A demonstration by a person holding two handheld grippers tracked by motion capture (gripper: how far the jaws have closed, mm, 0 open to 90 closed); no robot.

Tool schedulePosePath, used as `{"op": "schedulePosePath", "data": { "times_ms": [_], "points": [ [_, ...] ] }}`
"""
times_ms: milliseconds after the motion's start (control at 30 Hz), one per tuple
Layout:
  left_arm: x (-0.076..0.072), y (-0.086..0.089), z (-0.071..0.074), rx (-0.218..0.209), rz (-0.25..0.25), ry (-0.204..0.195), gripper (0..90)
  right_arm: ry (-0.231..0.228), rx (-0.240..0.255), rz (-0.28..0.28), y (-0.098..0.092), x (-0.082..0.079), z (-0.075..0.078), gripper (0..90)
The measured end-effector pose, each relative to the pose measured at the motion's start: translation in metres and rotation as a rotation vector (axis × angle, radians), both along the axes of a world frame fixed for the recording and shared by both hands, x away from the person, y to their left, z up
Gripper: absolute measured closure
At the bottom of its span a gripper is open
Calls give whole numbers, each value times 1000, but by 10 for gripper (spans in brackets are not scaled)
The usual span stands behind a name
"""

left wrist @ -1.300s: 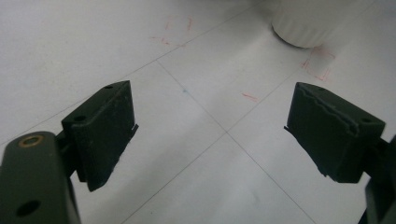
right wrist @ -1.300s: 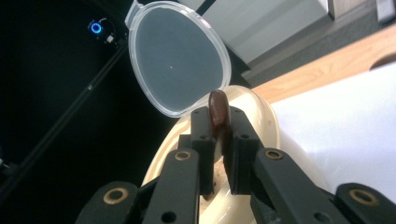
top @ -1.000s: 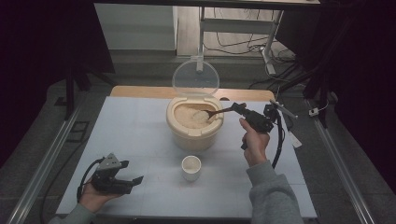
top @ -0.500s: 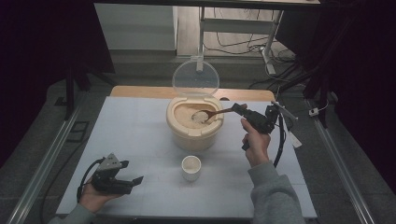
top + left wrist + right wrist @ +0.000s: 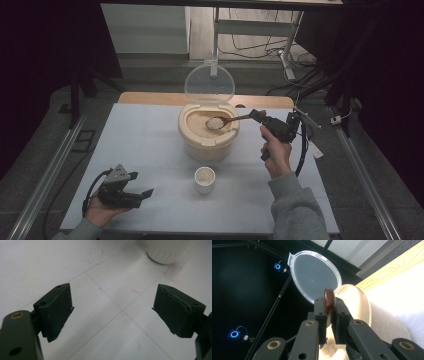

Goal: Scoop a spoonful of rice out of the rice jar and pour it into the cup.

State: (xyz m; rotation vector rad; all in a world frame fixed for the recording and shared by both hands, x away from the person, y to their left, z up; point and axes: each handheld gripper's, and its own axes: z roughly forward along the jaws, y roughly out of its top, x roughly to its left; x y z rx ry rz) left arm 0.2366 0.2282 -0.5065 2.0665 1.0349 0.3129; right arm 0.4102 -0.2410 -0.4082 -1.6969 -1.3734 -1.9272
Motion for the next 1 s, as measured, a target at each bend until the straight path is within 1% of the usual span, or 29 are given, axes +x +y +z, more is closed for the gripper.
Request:
{"op": "schedulePosePath", "data": {
  "times_ms": [300,500,600,767,900,1000],
  "points": [
    [0,0,0,0,1,0,156,-18,-7,33,0,-5,4,833],
    [0,0,0,1,1,0,156,-31,12,67,-1,-13,7,833],
    [0,0,0,0,1,0,156,-28,28,85,-2,-19,8,834],
    [0,0,0,0,1,0,156,-14,31,116,-4,-28,6,833],
    [0,0,0,1,1,0,156,-2,22,149,-7,-36,0,833],
    [0,0,0,0,2,1,156,15,11,168,-7,-43,-7,833]
  ]
}}
